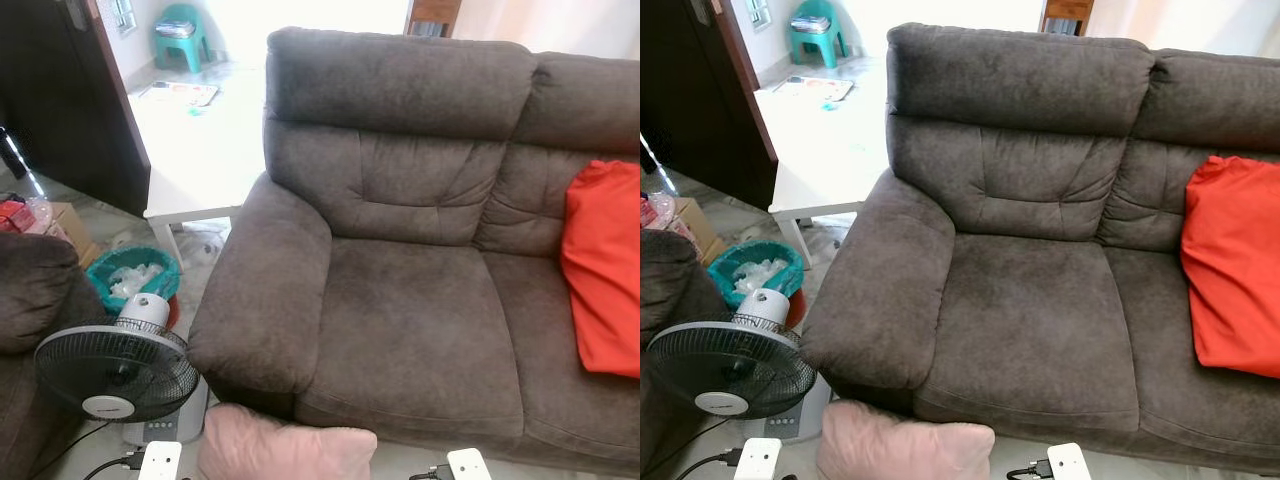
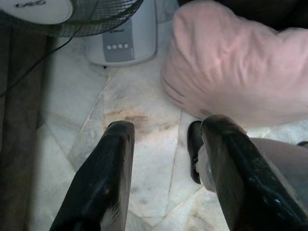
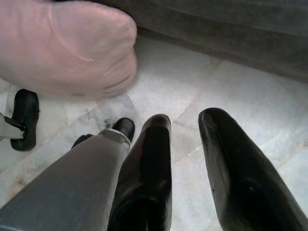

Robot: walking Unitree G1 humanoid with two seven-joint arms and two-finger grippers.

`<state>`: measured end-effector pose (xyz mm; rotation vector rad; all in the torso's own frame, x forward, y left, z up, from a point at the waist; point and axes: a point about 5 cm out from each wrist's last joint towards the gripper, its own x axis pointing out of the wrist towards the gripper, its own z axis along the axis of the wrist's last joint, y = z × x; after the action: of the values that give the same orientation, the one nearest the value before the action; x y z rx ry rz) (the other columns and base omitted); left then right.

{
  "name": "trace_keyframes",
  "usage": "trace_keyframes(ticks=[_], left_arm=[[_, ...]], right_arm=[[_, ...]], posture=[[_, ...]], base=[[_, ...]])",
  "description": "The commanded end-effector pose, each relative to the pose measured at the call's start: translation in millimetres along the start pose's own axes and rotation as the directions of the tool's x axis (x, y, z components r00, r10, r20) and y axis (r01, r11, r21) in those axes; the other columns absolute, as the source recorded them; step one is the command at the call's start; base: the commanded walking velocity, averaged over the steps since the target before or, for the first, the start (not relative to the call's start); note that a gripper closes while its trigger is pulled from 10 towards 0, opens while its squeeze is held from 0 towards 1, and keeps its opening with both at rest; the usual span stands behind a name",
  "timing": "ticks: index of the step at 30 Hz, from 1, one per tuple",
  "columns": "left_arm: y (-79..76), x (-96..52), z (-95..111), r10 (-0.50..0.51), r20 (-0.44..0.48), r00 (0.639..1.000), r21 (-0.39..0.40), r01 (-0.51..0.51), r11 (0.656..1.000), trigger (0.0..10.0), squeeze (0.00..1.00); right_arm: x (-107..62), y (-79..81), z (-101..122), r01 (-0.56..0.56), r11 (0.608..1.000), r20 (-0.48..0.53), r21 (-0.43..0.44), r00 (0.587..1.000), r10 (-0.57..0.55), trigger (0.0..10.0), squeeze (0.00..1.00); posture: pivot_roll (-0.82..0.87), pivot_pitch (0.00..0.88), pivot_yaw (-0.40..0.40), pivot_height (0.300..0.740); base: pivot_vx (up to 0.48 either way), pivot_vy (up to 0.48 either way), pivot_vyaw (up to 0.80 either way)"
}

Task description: Move the pillow to the sofa from floor

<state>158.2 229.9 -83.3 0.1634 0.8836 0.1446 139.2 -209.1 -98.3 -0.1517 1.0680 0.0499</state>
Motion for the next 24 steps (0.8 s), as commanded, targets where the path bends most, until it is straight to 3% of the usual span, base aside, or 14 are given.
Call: trace_keyframes(ticks=[1, 24], left_arm=[[2.6, -0.9, -3.2, 0.011, -0.010, 1.000, -0.002, -0.011, 1.000, 10.0, 0.00], [3.0, -1.2, -3.8, 0.012, -0.009, 1.000, 0.001, -0.012, 1.000, 10.0, 0.00]], right_arm=[[0.0, -0.5, 0.1, 0.004, 1.000, -0.001, 0.006, 1.000, -0.004, 10.0, 0.00], [-0.1, -0.2, -1.0, 0.010, 1.000, -0.003, 0.017, 1.000, -0.010, 10.0, 0.00]], posture=[[0.17, 0.014, -0.069, 0.740], [0.17, 0.007, -0.066, 0.740]], base=[[0.000, 0.285, 0.00], [0.000, 0.287, 0.00]])
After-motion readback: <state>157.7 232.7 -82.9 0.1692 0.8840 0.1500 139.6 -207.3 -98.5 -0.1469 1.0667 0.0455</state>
